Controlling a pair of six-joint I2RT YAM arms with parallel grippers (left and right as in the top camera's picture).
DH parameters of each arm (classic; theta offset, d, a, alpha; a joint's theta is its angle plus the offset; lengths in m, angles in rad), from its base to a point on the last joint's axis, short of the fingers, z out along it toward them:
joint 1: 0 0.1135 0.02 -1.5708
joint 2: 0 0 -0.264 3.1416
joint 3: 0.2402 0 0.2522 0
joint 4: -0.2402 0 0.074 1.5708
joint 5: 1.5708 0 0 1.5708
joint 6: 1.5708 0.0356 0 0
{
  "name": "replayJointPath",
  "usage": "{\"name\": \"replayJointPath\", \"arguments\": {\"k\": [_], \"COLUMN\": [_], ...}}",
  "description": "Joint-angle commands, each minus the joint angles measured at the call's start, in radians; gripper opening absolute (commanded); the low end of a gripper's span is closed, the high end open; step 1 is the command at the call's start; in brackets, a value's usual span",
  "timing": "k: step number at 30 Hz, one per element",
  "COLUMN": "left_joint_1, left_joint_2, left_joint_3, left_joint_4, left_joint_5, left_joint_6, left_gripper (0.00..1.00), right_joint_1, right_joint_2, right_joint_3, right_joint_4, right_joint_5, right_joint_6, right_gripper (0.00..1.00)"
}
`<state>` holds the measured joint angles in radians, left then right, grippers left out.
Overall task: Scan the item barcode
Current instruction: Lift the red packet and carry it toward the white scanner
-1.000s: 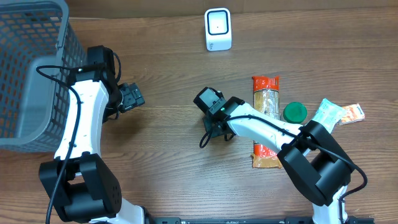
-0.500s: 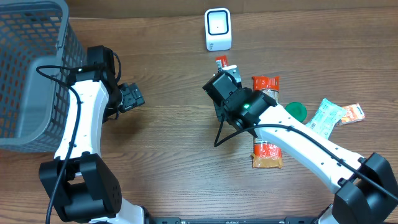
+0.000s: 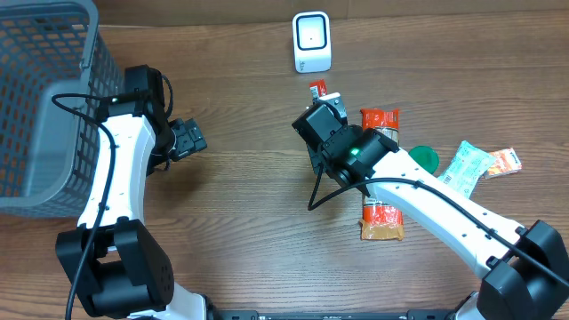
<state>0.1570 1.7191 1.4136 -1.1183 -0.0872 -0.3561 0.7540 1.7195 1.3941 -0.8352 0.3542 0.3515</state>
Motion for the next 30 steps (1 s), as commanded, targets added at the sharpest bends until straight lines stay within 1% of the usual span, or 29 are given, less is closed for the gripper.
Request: {"name": "replayJointPath", "arguments": {"k": [1, 7, 17, 22, 24, 26, 30], "left_joint_1": [-0.007, -0.007, -0.007, -0.007, -0.007, -0.007, -0.007], "left_joint_2": [-0.01, -0.01, -0.01, -0.01, -0.01, -0.01, -0.01], "left_joint_3": [0.01, 0.01, 0.01, 0.01, 0.01, 0.01, 0.01], "left_joint_4": [0.001, 0.001, 0.001, 0.001, 0.001, 0.001, 0.001], "left_joint_5": [-0.006, -0.006, -0.006, -0.006, -0.006, -0.006, -0.006], "left_joint_6": [0.008, 0.008, 0.008, 0.008, 0.008, 0.008, 0.008], "left_gripper": [1.0, 1.0, 1.0, 1.0, 1.0, 1.0, 1.0], "right_joint_1": [-0.002, -0.003, -0.003, -0.014, -0.035, -0.067, -0.129], "right_joint_2": [-0.037, -0.037, -0.037, -0.037, -0.037, -0.032, 0.013], "right_joint_3": [0.015, 0.015, 0.015, 0.032, 0.071, 0.148, 0.359], "right_joint_4": [0.002, -0.009, -0.008, -0.011, -0.036, -0.079, -0.187], "right_joint_5": [0.0, 0.0, 0.001, 0.004, -0.001, -0.026, -0.053], "right_joint_6": [-0.006, -0.016, -0.077, -0.149, -0.171, -0.214, -0.284], "right_gripper": [0.04, 0.04, 0.04, 0.03, 0.03, 0.03, 0.03]}}
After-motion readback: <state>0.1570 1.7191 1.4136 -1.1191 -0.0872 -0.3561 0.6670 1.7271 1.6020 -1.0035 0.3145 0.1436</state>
